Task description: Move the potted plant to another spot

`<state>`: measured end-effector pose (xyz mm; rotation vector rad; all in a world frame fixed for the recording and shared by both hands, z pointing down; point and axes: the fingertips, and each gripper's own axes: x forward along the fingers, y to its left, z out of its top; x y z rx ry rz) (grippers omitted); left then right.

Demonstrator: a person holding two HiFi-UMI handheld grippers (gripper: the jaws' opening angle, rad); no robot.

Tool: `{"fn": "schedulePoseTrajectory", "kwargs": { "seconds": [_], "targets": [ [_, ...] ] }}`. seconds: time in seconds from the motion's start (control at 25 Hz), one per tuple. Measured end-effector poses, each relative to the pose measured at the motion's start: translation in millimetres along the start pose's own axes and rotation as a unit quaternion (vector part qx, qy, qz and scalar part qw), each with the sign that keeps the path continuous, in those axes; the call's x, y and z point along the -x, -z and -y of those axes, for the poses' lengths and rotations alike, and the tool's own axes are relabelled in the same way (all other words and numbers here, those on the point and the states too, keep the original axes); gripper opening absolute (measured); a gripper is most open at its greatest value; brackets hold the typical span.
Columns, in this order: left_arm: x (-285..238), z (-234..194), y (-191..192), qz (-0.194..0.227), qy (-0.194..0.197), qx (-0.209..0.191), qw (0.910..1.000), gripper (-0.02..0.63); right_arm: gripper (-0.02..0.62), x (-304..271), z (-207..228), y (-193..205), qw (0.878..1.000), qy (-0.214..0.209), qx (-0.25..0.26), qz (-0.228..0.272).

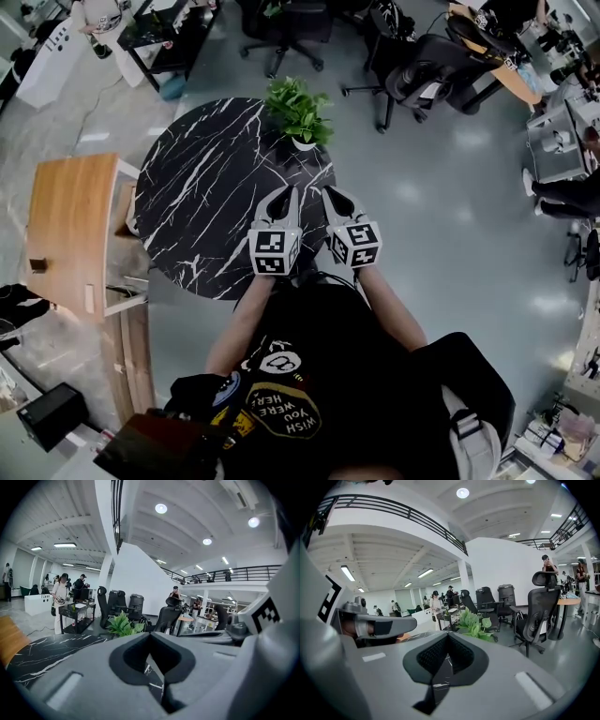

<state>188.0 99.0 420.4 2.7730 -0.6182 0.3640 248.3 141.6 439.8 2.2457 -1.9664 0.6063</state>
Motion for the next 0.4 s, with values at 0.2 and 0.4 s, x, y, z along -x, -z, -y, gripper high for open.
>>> {"fn": "schedulePoseTrajectory", "kwargs": {
  "seconds": [0.2, 0.4],
  "targets": [
    [-2.8, -0.6, -2.7, 0.000, -0.003, -0.002, 1.0000, 0.004, 0.003, -3.3, -2.8, -4.5, 1.000, -0.009, 0.001, 0.002],
    [-2.9, -4.4, -4.2, -0.006, 0.002, -0.002, 1.0000, 0.003, 0.003, -9.1, -7.7, -8.0, 1.000, -0.009, 0.001, 0.000]
  ]
}}
